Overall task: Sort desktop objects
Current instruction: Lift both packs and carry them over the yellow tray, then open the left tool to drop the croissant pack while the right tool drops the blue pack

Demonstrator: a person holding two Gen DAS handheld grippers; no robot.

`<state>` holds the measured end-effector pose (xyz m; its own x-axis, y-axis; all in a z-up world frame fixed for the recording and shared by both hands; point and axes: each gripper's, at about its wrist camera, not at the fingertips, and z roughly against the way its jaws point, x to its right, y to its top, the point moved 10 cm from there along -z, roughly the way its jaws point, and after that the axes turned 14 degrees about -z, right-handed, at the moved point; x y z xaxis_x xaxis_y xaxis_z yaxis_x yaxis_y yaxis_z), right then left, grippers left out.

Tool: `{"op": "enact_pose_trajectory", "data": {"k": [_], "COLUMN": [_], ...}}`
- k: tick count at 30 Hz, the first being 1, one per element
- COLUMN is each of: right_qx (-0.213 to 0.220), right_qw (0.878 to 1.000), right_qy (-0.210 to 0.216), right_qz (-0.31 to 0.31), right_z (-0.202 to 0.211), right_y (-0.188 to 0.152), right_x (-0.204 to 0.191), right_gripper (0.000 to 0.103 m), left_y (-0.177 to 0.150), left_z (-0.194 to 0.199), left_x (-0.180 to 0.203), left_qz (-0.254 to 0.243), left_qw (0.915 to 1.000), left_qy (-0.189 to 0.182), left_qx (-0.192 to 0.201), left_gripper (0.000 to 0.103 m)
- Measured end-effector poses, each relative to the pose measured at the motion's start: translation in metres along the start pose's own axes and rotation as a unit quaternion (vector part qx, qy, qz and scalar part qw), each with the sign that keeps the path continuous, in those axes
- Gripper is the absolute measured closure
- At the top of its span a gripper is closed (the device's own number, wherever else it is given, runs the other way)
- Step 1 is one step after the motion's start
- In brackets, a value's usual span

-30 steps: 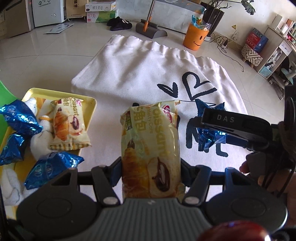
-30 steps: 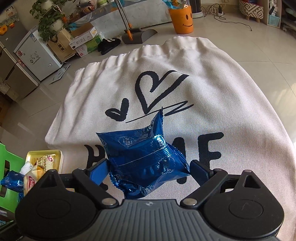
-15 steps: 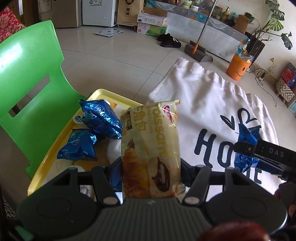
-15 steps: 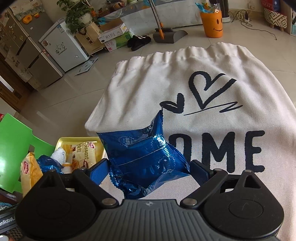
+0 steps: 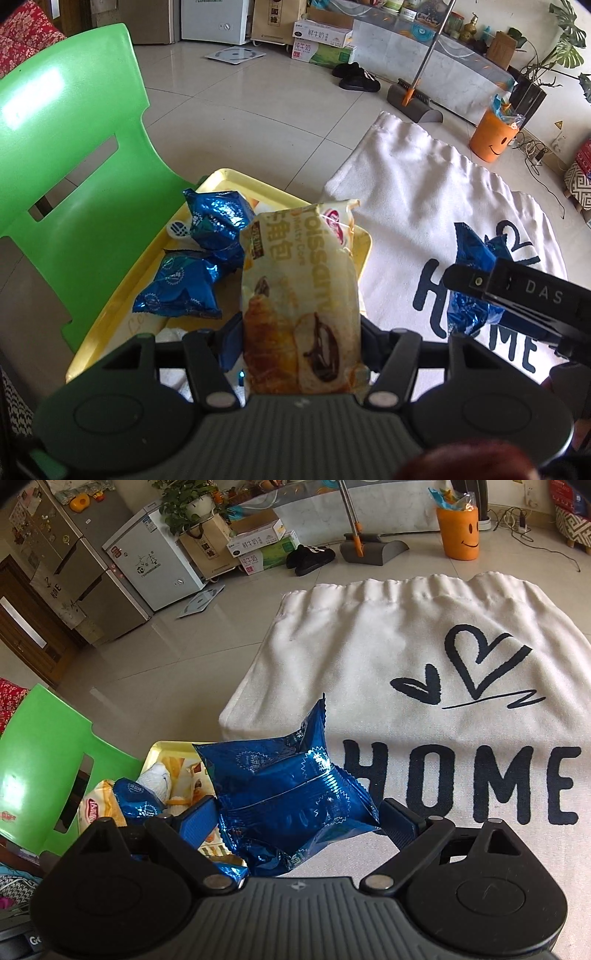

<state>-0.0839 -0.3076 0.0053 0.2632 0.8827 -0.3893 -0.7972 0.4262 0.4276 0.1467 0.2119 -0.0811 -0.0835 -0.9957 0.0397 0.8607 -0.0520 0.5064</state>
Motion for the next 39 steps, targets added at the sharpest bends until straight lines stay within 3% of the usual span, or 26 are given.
{"op": "enact_pose_trajectory", "data": {"k": [20, 31, 33, 34, 35, 39], "right_qx": [-0.026, -0.052, -0.06, -0.062, -0.065, -0.078], "right_qw": [0.994, 0.991, 0.99, 0.991, 0.991, 0.99], "right_qy": [0.086, 0.112, 0.111, 0.106, 0.102, 0.114], "right_qz": [0.056, 0.058, 0.061, 0.058, 0.054, 0.028], "right_z": [-0.037, -0.051, -0.055, -0.055, -0.057, -0.056], "right_y": [-0.034, -0.047, -0.05, -0.052, -0.053, -0.049], "right_x": [-0.094, -0.108, -0.109, -0.108, -0.106, -0.102], "right_gripper": [0.009, 0.008, 0.008, 0.007, 0.006, 0.006], "left_y": [-0.005, -0.012, -0.013, -0.014, -0.014, -0.01], "left_z": [0.0, -0.007, -0.007, -0.007, -0.006, -0.003], "left_x": [-0.074, -0.09, -0.092, -0.094, -0.096, -0.095], "left_qz": [0.11, 0.133, 0.134, 0.136, 0.137, 0.133], "left_qw": [0.9911, 0.9855, 0.9843, 0.9831, 0.9821, 0.9828], "left_qy": [0.075, 0.103, 0.112, 0.119, 0.126, 0.127], "left_qx": [-0.012, -0.024, -0.028, -0.03, -0.029, -0.018], "left_gripper": [0.043, 0.043, 0.038, 0.026, 0.022, 0.02]}}
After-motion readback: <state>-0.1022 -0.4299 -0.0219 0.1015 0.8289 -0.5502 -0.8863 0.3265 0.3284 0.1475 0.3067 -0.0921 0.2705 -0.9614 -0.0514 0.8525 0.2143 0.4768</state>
